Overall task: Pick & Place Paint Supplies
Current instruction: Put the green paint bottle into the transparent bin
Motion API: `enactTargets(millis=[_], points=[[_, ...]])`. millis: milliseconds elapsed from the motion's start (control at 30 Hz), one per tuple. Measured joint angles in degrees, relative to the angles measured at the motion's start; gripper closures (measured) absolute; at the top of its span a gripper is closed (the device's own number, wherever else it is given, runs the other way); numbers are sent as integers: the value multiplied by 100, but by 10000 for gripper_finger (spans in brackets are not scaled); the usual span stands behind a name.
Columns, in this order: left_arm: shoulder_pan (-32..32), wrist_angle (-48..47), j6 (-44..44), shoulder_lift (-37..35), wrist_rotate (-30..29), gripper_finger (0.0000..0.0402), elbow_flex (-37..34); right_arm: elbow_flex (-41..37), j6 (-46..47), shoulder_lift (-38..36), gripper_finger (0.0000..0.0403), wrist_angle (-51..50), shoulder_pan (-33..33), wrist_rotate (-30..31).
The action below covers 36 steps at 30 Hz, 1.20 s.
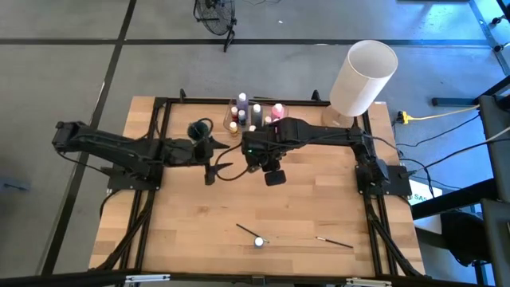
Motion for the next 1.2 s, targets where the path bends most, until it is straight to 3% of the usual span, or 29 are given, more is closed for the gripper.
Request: enactTargets(millis=[333, 533, 1000, 1200], points=[[-172, 362, 476, 370, 100, 125, 43, -1, 8, -4, 290, 270, 35, -1], [-172, 1185, 942, 914, -51, 125, 43, -2, -26, -4, 290, 460, 104, -15], [114, 1566, 784, 1491, 996, 125, 117, -2, 36, -5, 290, 762, 126, -15], [273, 1531, 638, 1539, 1134, 126, 119, -2, 35, -7, 290, 818, 125, -15]])
